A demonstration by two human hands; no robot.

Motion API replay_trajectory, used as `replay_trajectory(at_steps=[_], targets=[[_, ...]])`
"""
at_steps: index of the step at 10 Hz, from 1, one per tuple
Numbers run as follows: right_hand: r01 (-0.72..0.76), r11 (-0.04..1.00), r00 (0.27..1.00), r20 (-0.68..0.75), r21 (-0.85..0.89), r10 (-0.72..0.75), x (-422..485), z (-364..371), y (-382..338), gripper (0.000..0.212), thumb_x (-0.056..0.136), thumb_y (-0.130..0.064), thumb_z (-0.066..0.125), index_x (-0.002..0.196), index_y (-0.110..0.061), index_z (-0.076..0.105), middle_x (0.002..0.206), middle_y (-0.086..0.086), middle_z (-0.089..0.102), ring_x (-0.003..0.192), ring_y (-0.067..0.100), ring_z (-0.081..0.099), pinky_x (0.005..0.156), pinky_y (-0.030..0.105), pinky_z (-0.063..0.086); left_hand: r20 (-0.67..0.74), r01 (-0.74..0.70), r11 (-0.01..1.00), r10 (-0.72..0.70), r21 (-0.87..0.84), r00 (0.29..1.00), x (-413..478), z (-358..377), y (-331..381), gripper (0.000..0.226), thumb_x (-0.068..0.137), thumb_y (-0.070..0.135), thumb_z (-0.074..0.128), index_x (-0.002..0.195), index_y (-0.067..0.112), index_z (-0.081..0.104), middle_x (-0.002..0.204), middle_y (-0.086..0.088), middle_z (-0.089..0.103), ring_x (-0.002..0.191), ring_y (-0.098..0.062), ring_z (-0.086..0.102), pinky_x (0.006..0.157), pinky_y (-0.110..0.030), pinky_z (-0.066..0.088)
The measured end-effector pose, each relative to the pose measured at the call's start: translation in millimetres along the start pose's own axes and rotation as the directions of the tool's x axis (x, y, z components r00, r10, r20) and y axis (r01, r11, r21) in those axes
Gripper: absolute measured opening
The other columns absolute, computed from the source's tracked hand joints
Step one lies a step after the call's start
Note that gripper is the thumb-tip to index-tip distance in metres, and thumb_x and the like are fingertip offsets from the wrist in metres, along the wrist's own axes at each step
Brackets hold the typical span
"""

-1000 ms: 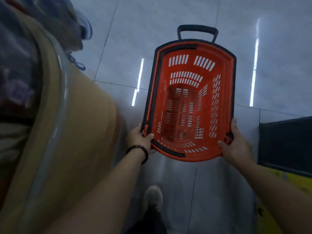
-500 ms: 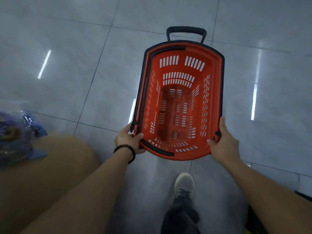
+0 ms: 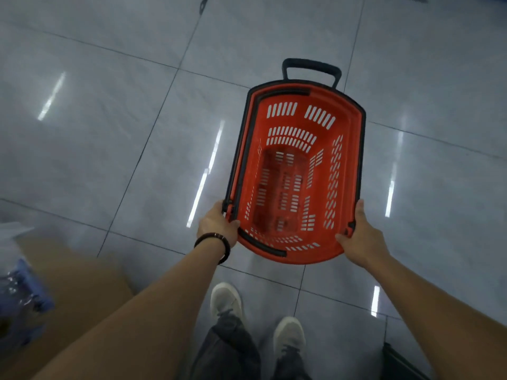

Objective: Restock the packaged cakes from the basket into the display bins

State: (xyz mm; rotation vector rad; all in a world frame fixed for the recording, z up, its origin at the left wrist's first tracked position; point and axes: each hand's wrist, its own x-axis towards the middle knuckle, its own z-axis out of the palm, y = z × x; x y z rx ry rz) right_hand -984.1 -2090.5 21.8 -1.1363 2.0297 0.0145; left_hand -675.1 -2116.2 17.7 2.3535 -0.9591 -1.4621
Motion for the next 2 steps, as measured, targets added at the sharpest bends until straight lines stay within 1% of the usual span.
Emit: replay_trajectory(at_steps=[1, 2], targets=[[-0.044, 0.999, 0.999, 0.011, -0.013, 0.044, 7, -10, -13, 0.094, 0.099, -0.034, 0.069, 0.168, -0.027, 0.005, 0.144, 0.014, 0.062, 0.119, 0.035, 0.066, 0.104, 0.043, 0.054, 0.033, 0.038, 0.999, -0.039, 0.027, 0.999, 1, -12, 11, 0.05, 0.099, 0.03, 0.066, 0.146, 0.026, 0.048, 0.115, -0.008, 0.069, 0.098, -0.031, 0.071, 0.087, -0.049, 0.063], [-0.008, 1.0, 0.994, -0.11, -0.027, 0.005, 7, -20, -24, 0.059, 0.097, -0.041, 0.066, 0.148, -0.017, 0.047, 0.128, 0.016, 0.069, 0.104, 0.033, 0.07, 0.095, 0.047, 0.059, -0.019, 0.069, 0.994, -0.068, 0.08, 0.997, -2, -28, 29, 0.067, 0.101, 0.032, 0.065, 0.158, 0.015, 0.033, 0.141, -0.015, 0.059, 0.119, -0.032, 0.063, 0.095, -0.04, 0.055]])
